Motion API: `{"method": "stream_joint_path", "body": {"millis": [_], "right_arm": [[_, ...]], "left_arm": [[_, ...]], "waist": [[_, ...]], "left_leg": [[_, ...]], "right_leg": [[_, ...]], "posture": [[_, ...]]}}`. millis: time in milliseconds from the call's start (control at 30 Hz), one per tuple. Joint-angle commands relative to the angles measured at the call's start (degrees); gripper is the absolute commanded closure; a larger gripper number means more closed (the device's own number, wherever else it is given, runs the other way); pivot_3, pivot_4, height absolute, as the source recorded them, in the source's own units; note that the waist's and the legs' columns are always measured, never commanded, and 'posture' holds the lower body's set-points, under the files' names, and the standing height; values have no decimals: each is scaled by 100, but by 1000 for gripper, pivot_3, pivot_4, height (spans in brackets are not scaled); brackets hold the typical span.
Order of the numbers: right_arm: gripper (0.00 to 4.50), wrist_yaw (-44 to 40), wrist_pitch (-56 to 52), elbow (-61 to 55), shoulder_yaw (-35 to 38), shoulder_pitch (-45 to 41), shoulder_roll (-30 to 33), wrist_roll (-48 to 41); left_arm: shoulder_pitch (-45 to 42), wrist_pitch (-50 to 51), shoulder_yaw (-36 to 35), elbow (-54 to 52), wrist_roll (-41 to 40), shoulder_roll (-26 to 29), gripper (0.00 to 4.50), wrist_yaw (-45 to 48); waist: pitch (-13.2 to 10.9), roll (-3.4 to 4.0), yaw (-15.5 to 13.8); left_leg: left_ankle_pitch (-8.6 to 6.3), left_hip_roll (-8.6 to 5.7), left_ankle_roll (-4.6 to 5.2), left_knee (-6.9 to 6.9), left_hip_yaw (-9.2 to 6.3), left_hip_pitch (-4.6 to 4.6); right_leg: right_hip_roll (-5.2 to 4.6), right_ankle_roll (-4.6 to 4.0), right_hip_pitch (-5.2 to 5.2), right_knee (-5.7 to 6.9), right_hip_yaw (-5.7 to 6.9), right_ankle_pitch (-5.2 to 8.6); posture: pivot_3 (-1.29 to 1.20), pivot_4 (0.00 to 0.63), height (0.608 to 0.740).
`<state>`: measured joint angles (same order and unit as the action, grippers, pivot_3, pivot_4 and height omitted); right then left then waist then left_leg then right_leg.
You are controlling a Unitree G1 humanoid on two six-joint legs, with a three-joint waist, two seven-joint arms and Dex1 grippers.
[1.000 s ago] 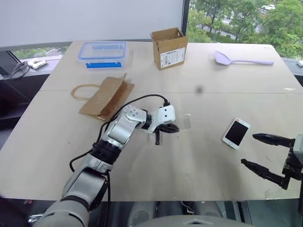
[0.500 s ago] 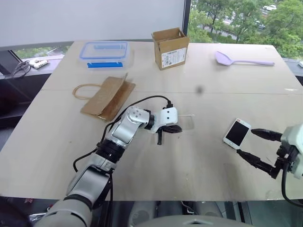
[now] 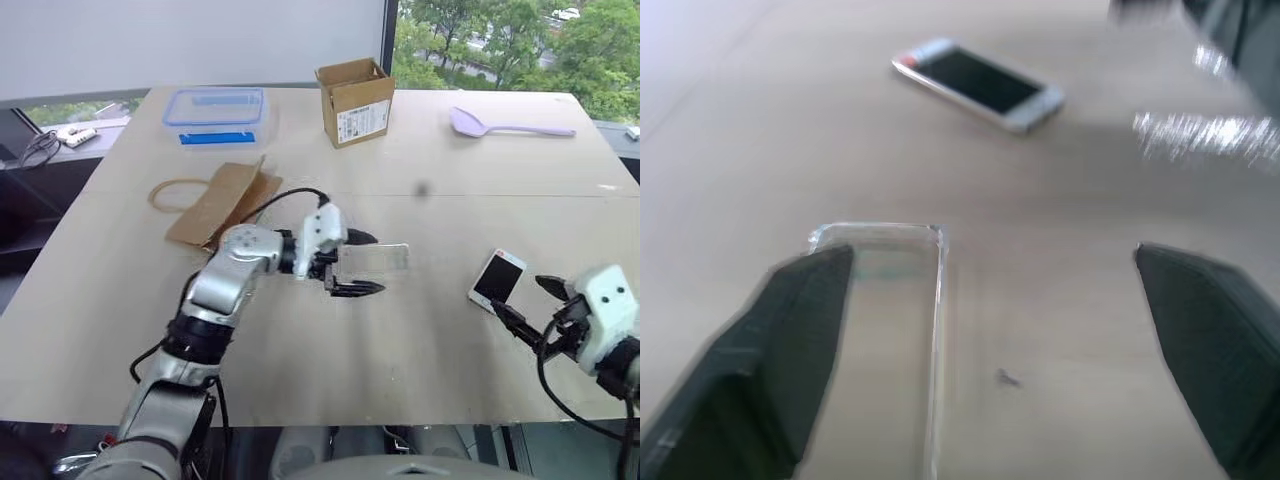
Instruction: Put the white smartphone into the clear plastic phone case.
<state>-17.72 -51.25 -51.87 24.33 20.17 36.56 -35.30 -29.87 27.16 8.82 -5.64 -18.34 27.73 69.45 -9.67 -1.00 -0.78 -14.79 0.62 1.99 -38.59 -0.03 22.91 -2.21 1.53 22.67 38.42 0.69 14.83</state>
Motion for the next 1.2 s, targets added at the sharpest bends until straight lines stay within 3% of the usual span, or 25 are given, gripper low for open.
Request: {"method": "stream_joint_path", "body": {"millis": [33, 200, 500, 667, 867, 1067, 1200], "right_arm": [[0, 950, -535, -29, -299, -379, -378, 361], [0, 2184, -1454, 680, -158, -1546, -1802, 356], [0, 3208, -2298, 1501, 156, -2939, -2793, 1038], [0, 3243, -3104, 1598, 345, -3451, -3445, 1049], [0, 3124, -3937, 1535, 172, -3722, -3626, 1308], [0, 3323, -4125, 1852, -620, -3714, -3324, 1574], [0, 3436, -4125, 2216, -473, -4028, -3845, 1590]], "left_arm": [[179, 579, -393, -688, -653, -3, 67, -318], [575, 484, -346, -1003, -622, 5, 67, -705], [766, 409, -302, -1252, -898, 180, 67, -648], [767, 327, -116, -1271, -910, 174, 67, -685], [772, 316, 4, -1338, -938, 50, 67, -867], [737, 469, 104, -1518, -972, -147, 67, -1249], [977, 403, 142, -1634, -946, -125, 67, -1319]], "waist": [[1, 5, -11], [4, 1, 16], [-3, 18, 19], [0, 22, 23], [2, 22, 99], [11, 18, 180], [30, -8, 224]], "left_leg": [[0, -5, 0, -2, 1, 1], [0, -8, 0, 4, 3, -2], [1, -8, -1, 19, 10, -2], [0, -8, -1, 21, 12, -3], [0, -8, -1, 24, 11, -5], [0, -7, 0, 26, 11, -10], [0, -5, 0, 26, 12, -15]], "right_leg": [[-2, 0, 0, 0, -1, 0], [3, 0, 0, 0, -4, 0], [20, -2, 13, 7, -8, 0], [22, -3, 14, 8, -10, -1], [24, -3, 14, 8, -9, -1], [24, -3, 13, 8, -11, -1], [28, -2, 12, 8, -16, 0]], "posture": [[0, 150, 740], [0, 150, 740], [0, 150, 740], [0, 150, 740], [0, 150, 740], [0, 150, 740], [0, 150, 740]]}}
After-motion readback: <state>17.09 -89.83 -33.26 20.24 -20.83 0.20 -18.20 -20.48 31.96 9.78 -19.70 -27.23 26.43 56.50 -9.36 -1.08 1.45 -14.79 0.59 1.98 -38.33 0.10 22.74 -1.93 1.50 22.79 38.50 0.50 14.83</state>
